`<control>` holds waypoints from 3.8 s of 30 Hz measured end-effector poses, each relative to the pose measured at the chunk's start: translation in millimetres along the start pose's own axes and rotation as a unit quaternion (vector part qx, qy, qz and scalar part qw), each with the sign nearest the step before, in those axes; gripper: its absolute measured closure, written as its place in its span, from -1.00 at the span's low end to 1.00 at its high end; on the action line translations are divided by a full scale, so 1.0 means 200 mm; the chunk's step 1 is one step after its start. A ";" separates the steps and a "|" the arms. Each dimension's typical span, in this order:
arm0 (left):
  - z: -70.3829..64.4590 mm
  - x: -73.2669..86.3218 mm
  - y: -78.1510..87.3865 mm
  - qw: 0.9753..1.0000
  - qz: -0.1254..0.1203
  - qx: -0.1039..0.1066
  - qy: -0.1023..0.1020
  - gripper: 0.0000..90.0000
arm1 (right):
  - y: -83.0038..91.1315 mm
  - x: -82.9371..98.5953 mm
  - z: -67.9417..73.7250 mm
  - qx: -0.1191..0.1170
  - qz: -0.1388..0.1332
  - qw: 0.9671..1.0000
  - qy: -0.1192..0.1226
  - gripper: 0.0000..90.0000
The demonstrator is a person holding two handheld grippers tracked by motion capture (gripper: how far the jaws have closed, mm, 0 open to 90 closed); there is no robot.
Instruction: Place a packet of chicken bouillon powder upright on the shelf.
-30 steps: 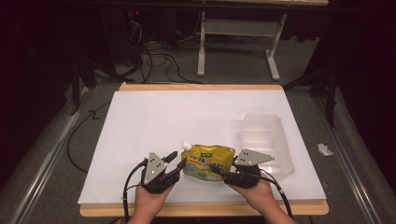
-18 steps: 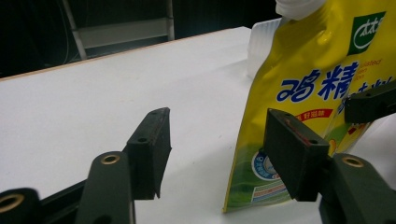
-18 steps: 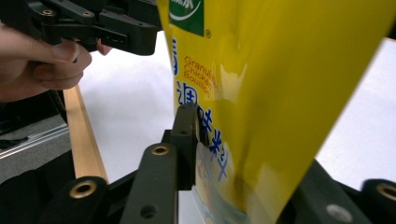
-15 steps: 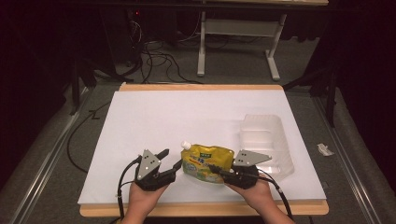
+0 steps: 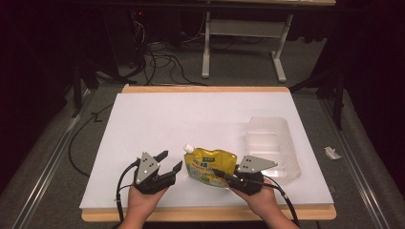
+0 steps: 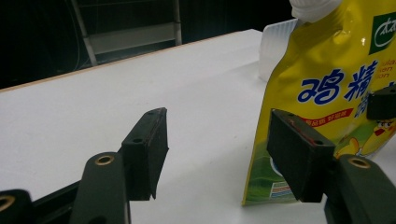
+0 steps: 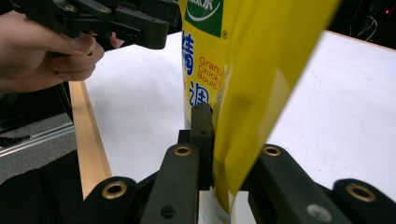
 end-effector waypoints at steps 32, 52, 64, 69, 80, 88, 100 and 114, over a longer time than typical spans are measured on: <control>0.01 0.04 -0.04 1.000 0.019 0.014 0.018 -0.26 | 0.20 -0.11 -0.03 0.003 -0.063 0.998 -0.006 0.91; 0.02 0.04 -0.05 0.999 0.028 0.021 0.023 -0.29 | 0.34 -0.19 -0.06 0.009 -0.094 0.996 0.008 0.92; 0.02 0.04 -0.05 0.999 0.028 0.028 0.019 -0.29 | 0.42 -0.22 -0.09 0.019 -0.110 0.994 0.005 0.92; 0.02 0.04 -0.05 0.999 0.027 0.029 0.020 -0.29 | 0.47 -0.25 -0.12 0.027 -0.119 0.992 0.005 0.92; 0.02 0.04 -0.05 0.999 0.027 0.032 0.020 -0.29 | 0.55 -0.27 -0.22 0.053 -0.120 0.991 -0.006 0.92; 0.01 0.04 -0.05 0.999 0.027 0.033 0.021 -0.29 | 0.62 -0.29 -0.31 0.075 -0.120 0.990 -0.015 0.92; 0.01 0.04 -0.05 0.999 0.027 0.035 0.020 -0.29 | 0.71 -0.29 -0.46 0.095 -0.118 0.988 -0.027 0.92; 0.01 0.04 -0.05 0.999 0.028 0.036 0.020 -0.30 | 0.74 -0.29 -0.58 0.099 -0.109 0.988 -0.039 0.92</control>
Point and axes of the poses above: each handheld gripper's, and its own axes: y roughly backward along the jaws, x roughly out of its underside, z roughly to its left, the point moved 2 cm from there along -y, roughly forward along the jaws, and after that the axes turned 13 degrees about -y, right-handed, at the moved point
